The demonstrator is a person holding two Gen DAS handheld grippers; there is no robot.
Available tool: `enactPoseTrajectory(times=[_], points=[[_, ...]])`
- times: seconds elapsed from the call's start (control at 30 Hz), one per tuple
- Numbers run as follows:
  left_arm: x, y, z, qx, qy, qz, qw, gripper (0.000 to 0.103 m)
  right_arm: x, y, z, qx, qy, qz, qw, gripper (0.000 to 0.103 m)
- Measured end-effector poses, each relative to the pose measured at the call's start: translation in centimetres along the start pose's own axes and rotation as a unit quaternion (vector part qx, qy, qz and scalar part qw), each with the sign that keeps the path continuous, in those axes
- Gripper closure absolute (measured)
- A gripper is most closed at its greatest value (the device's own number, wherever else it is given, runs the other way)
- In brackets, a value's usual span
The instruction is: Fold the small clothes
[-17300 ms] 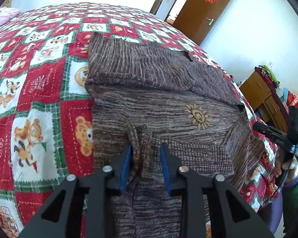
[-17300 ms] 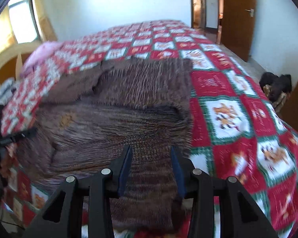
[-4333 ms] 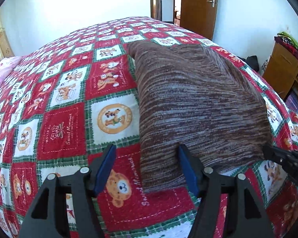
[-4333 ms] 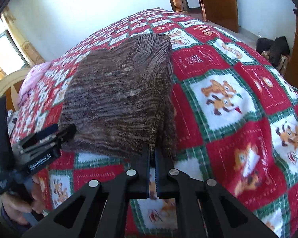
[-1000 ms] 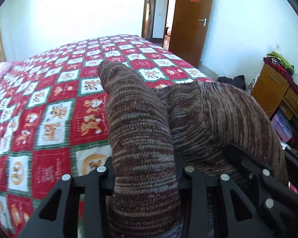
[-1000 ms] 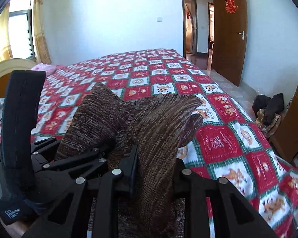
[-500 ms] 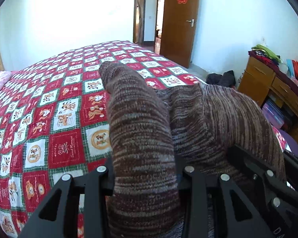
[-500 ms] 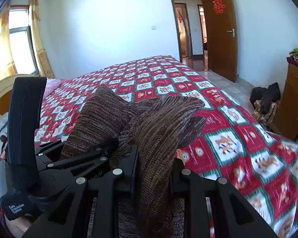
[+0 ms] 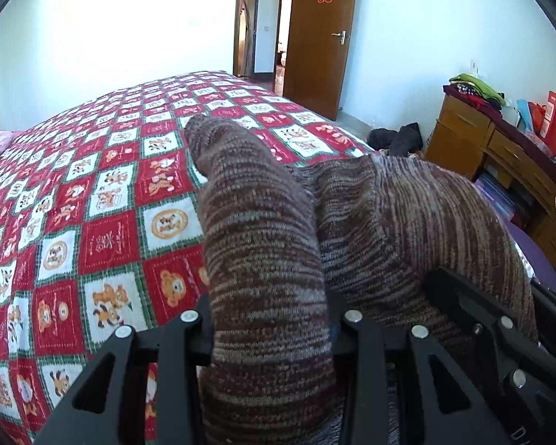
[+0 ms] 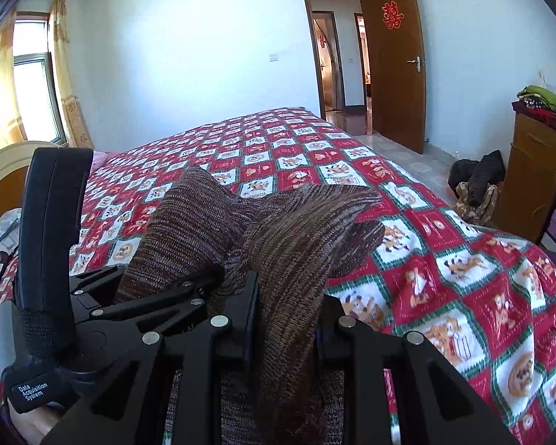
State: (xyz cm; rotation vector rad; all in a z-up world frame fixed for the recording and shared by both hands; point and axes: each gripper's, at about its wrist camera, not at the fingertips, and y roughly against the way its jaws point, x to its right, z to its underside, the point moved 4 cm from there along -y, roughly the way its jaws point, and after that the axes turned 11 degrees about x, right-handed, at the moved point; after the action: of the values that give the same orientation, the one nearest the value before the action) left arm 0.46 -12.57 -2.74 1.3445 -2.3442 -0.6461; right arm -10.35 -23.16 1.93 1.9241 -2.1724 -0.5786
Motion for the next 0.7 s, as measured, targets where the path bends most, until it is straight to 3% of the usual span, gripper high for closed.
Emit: enactPoseTrajectory(times=[0.33, 0.7], points=[[1.9, 1.2, 1.2, -0.006, -0.014, 0.016, 0.9997, 0.064, 0.3, 2.3, 1.5, 0.005, 0.004, 0.014, 1.000, 0.079], [6.8, 0.2, 1.4, -0.016, -0.039, 0.060, 0.9973, 0.064, 4.9, 4.8, 2.2, 0.012, -0.017, 0.055, 0.998, 0.079]])
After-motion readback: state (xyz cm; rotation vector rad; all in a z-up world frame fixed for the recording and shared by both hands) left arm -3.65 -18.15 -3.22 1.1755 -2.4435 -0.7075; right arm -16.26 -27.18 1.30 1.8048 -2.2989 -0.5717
